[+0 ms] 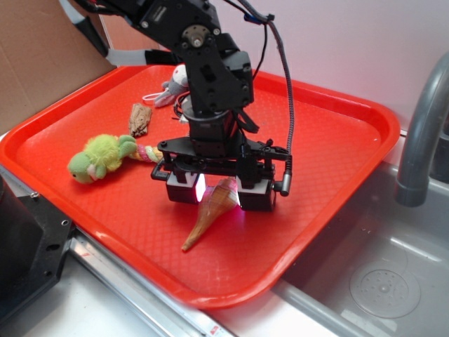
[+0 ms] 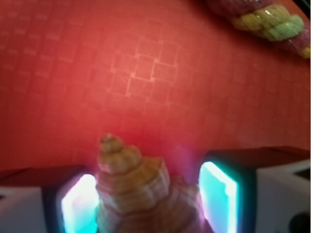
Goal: Grab the shell.
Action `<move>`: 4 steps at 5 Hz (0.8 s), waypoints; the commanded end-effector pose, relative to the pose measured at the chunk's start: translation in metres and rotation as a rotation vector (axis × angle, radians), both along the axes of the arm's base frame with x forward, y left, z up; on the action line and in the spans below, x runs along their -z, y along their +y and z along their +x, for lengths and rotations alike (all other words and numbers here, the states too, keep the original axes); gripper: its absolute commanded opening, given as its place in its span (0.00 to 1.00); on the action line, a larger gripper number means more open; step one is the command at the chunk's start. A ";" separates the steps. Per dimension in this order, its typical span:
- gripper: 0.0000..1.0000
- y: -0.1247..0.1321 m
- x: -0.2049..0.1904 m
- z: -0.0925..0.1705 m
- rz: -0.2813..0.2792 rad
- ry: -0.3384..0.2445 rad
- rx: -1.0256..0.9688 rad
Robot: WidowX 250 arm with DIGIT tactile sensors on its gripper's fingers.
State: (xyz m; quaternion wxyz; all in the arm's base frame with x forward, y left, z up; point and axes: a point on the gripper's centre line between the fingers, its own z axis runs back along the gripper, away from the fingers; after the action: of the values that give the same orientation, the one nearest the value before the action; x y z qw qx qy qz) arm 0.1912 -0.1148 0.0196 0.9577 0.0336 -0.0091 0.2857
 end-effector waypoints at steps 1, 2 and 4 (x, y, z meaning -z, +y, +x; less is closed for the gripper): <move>0.00 0.039 -0.077 0.000 -0.221 0.001 0.205; 0.00 0.051 -0.111 0.002 -0.347 0.020 0.380; 0.00 0.068 -0.182 -0.006 -0.341 -0.119 0.479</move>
State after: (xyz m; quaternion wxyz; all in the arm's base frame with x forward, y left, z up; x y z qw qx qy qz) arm 0.1766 -0.0546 0.1978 0.9882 -0.1437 -0.0011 0.0525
